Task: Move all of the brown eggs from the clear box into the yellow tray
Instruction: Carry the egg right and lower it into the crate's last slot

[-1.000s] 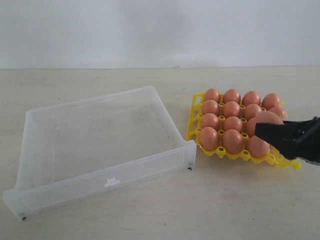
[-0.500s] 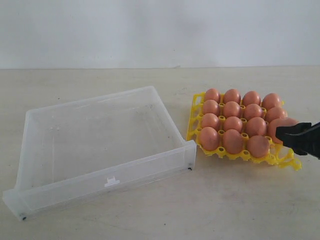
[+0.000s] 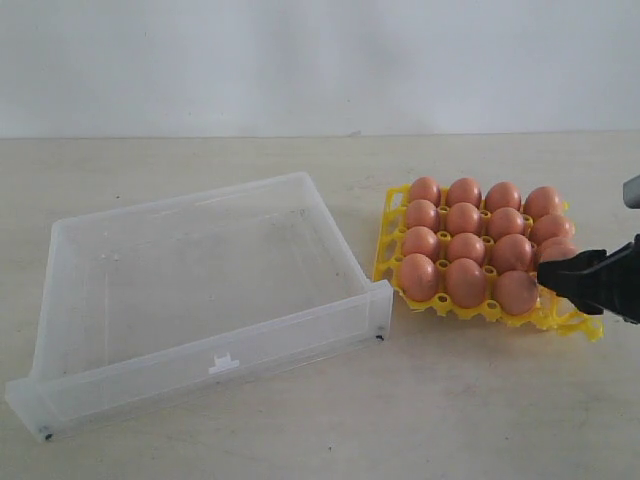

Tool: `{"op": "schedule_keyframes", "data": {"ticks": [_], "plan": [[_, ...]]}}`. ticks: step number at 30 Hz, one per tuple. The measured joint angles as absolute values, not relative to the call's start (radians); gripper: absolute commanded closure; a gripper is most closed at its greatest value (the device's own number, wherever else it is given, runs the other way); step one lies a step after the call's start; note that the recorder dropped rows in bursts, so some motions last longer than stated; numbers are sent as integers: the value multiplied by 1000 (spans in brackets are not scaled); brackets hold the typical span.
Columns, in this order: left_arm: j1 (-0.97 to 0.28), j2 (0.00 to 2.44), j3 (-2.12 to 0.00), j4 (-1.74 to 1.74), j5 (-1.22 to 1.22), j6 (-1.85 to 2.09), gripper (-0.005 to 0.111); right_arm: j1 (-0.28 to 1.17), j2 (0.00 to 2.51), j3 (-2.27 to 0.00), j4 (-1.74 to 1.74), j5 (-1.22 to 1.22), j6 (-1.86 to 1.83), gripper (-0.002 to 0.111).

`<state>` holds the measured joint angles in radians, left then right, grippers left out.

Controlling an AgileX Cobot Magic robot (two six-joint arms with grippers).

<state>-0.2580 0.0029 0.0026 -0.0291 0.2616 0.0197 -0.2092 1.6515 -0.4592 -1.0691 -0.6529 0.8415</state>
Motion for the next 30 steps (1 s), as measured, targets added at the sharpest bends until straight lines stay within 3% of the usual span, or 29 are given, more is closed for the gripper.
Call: {"op": "schedule_keyframes", "data": {"ticks": [6, 8, 14, 17, 27, 28, 30], "plan": [[-258, 3, 3, -29, 262, 20, 111, -209, 1651, -459, -1109, -637, 861, 103], [-258, 3, 3, -29, 262, 20, 111, -209, 1651, -459, -1109, -633, 865, 92], [-258, 3, 3, -29, 262, 20, 111, -209, 1651, -459, -1109, -621, 873, 42], [-258, 3, 3, -29, 262, 20, 111, -209, 1651, -459, -1070, -617, 873, 32], [-258, 3, 3, -29, 262, 20, 111, -209, 1651, -459, -997, -617, 874, 34], [-258, 3, 3, -29, 262, 20, 111, -209, 1651, -459, -995, -617, 874, 40], [-258, 3, 3, -29, 262, 20, 111, -209, 1647, -459, -995, -614, 895, 63]]}}
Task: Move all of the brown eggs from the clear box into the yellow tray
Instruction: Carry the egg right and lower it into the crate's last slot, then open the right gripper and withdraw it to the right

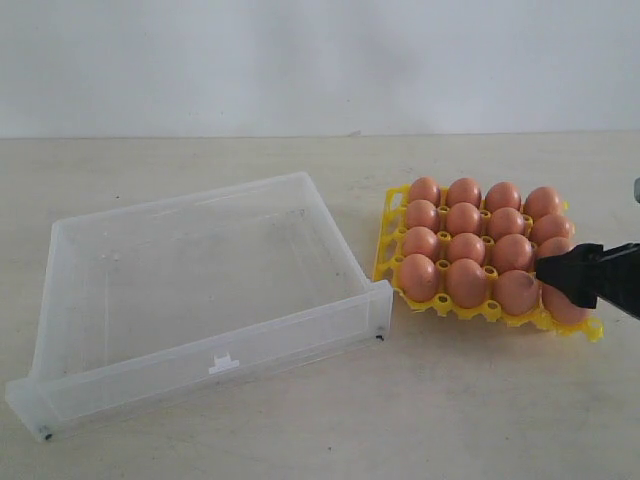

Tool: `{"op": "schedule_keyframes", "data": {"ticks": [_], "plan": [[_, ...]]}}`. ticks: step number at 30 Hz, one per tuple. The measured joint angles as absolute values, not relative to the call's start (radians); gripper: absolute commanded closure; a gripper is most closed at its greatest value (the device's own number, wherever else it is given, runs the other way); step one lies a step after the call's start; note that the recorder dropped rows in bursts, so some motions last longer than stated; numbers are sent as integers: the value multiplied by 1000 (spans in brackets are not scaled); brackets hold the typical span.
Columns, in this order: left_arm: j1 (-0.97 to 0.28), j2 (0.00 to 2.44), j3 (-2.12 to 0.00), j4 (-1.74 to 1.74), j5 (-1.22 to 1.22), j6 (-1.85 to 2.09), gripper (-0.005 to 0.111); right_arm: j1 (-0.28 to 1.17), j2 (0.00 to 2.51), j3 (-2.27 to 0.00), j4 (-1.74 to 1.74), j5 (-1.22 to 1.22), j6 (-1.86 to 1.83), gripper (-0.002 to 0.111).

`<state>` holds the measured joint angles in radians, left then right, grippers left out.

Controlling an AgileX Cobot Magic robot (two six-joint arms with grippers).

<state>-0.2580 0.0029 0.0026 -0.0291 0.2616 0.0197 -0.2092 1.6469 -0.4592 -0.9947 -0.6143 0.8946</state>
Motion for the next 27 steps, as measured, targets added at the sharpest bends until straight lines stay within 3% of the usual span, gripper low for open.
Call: {"op": "schedule_keyframes", "data": {"ticks": [1, 2, 3, 13, 19, 22, 27], "plan": [[-258, 3, 3, -29, 262, 20, 111, -209, 1642, -459, -995, -609, 906, 76], [-258, 3, 3, -29, 262, 20, 111, -209, 1634, -459, -995, -603, 921, 98], [-258, 3, 3, -29, 262, 20, 111, -209, 1619, -459, -997, -594, 946, 108], [-258, 3, 3, -29, 262, 20, 111, -209, 1423, -459, -1030, -561, 1271, 107], [-258, 3, 3, -29, 262, 20, 111, -209, 1255, -459, -1324, -752, 1640, 109], [-258, 3, 3, -29, 262, 20, 111, -209, 1117, -453, -1489, -790, 1731, 109], [-258, 3, 3, -29, 262, 20, 111, -209, 784, -419, -1613, -619, 1770, 109]]}}
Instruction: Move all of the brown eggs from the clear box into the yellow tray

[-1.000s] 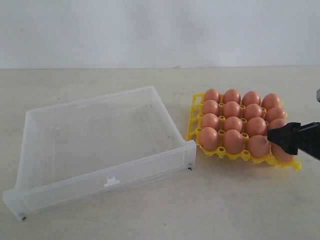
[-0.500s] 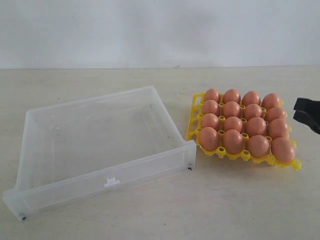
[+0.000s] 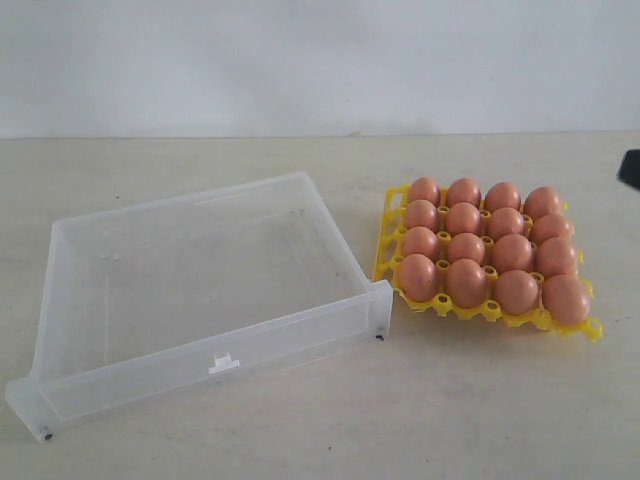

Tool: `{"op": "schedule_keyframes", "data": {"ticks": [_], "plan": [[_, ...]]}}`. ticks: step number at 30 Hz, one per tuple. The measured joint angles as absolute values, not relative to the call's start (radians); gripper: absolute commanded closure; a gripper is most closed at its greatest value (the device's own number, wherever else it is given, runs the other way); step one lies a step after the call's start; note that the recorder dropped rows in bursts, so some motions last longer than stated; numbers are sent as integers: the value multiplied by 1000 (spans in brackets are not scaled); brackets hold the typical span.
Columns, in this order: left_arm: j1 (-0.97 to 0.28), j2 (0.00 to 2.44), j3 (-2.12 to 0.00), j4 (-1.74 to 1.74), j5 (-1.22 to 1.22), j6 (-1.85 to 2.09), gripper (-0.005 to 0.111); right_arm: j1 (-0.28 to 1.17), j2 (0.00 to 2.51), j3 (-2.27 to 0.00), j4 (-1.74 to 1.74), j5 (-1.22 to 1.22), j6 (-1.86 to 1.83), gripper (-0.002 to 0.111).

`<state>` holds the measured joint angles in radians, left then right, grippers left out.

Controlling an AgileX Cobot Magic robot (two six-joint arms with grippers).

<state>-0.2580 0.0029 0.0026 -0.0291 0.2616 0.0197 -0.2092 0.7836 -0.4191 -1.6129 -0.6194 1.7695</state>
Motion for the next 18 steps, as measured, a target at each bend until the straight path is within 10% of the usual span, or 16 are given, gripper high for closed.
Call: {"op": "schedule_keyframes", "data": {"ticks": [18], "plan": [[-258, 3, 3, -29, 262, 20, 111, -89, 361, -377, -1745, -555, 1925, 109]]}}
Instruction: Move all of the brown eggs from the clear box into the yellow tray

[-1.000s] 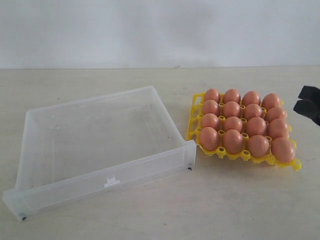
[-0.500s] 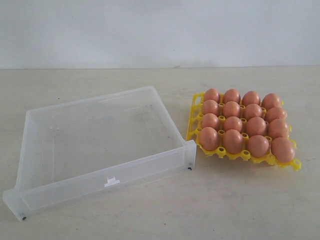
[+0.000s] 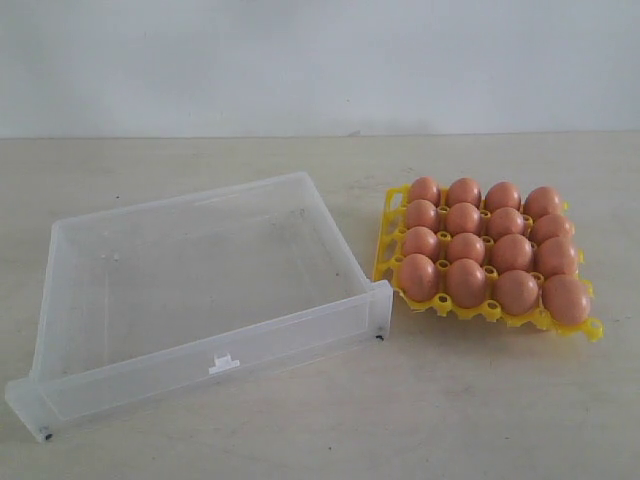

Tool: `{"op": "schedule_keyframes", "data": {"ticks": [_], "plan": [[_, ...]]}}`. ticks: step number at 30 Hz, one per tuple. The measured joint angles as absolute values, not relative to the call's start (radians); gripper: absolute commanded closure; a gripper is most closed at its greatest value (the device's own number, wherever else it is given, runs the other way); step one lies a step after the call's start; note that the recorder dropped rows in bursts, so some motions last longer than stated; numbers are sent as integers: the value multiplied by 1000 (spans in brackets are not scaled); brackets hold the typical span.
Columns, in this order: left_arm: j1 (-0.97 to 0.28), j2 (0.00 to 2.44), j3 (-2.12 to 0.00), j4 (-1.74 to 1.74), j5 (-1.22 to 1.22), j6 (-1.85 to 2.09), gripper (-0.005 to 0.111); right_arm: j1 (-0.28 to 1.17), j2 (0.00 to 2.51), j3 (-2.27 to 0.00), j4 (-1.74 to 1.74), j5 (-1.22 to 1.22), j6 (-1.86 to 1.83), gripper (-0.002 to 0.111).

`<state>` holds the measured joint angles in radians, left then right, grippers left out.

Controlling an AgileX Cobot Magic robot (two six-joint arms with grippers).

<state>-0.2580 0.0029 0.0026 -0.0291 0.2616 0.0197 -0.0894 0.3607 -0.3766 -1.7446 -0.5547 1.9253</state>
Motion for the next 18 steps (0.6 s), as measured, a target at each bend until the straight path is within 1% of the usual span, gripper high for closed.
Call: {"op": "schedule_keyframes", "data": {"ticks": [3, 5, 7, 11, 13, 15, 18], "plan": [[-258, 3, 3, -29, 262, 20, 111, -89, 359, -374, -1745, -520, 1896, 109], [-258, 3, 3, -29, 262, 20, 111, -89, 357, -353, -1662, -495, 1795, 109], [-258, 3, 3, -29, 262, 20, 111, -89, 347, -303, -1370, -467, 1476, 109], [-258, 3, 3, -29, 262, 20, 111, -89, 322, -168, -640, -495, 577, 109], [-258, 3, 3, -29, 262, 20, 111, -89, 301, -106, -419, -482, 382, 109], [-258, 3, 3, -29, 262, 20, 111, -89, 273, -41, -280, -431, 289, 109], [-258, 3, 3, -29, 262, 20, 111, -89, 220, -9, -176, -208, 266, 109]]}}
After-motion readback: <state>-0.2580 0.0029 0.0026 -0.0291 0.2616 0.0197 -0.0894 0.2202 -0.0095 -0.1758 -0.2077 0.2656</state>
